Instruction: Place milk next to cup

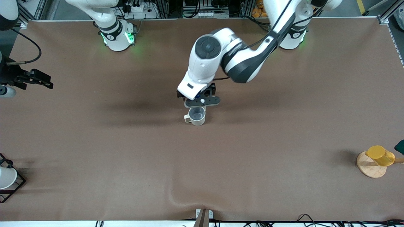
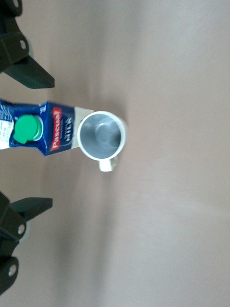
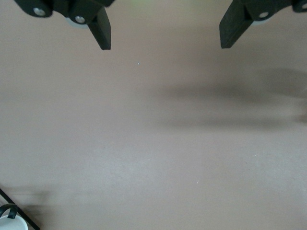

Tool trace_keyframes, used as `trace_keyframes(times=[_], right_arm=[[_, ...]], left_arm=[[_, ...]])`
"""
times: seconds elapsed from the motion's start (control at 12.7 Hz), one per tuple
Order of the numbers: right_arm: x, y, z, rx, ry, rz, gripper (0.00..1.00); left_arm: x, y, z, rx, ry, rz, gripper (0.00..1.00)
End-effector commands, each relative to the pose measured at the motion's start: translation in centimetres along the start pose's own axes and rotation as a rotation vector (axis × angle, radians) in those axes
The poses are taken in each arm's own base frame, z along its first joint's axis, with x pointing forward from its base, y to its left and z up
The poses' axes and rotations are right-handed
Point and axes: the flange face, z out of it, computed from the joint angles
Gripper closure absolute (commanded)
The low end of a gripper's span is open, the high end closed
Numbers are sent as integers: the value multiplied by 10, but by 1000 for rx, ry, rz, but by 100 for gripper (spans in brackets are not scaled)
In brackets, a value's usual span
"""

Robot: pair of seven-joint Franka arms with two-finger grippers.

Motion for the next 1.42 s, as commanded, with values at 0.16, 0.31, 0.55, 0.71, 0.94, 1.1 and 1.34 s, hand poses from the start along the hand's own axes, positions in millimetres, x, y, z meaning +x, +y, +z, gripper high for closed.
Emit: trace_keyframes(times=[0.16,0.31,0.55,0.71,0.94,1.1,1.34], right_arm=[[-2,2,-1,-7,3,-10,0],[-2,2,-1,-9,2,-9,0],[-2,0,-1,-7,-1,-13,0],[-2,0,-1,-7,-4,-12,0],[-3,1,0,-6,-10,-12,0],[-3,1,1,-6,-11,-12,0],[-2,0,1,-7,-13,-12,0]], left_arm=[[79,-116,-101,75,22,-170,0],[96,-155,-116,132,-19,-116,0],[112,-196,-139,160,-13,-82,0],[113,-222,-157,169,0,-43,0],[120,-260,-174,179,12,11,0],[128,-290,-194,174,18,117,0],[123,-334,-208,192,13,160,0]])
